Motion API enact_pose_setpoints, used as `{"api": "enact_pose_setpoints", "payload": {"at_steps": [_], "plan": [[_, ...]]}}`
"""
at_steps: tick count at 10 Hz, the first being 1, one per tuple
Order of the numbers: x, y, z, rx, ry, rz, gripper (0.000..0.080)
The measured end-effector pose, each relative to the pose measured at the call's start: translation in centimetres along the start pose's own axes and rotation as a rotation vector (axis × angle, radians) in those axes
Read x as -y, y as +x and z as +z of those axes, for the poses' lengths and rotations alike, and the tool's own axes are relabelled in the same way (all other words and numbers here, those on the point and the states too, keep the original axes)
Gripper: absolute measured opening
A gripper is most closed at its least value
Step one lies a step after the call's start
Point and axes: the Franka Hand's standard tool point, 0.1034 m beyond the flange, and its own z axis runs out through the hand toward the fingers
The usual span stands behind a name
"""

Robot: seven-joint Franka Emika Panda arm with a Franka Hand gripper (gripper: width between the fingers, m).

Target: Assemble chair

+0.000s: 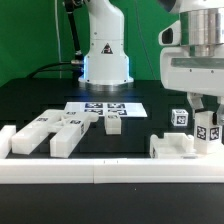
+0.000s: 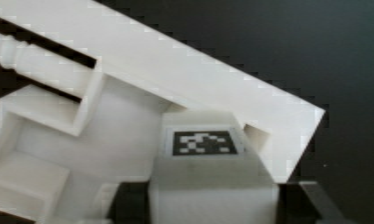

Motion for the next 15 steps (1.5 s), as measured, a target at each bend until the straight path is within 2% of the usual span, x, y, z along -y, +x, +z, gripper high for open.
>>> {"api": "enact_pose_setpoints", "payload": {"at_steps": [1, 2, 3, 4, 5, 9, 13, 15], "plan": [[0.01, -0.05, 0.00, 0.001, 0.000, -0.026, 0.0450], [0.02, -0.07, 0.00, 0.001, 0.000, -0.059, 0.0450], [0.01, -0.18, -0.02, 0.003, -0.006, -0.102, 0.0575], [0.02, -0.45, -0.01, 0.006, -0.012, -0.197, 0.0575], [0.02, -0.70, -0.03, 0.007, -0.023, -0.310, 0.0636], [0.33, -0.59, -0.25, 0.009, -0.018, -0.700, 0.0649], [0.13, -0.32, -0.36, 0.022, -0.043, -1.111, 0.0649], [0.03, -0.23, -0.24, 0.022, -0.050, -1.233, 0.0649]]}}
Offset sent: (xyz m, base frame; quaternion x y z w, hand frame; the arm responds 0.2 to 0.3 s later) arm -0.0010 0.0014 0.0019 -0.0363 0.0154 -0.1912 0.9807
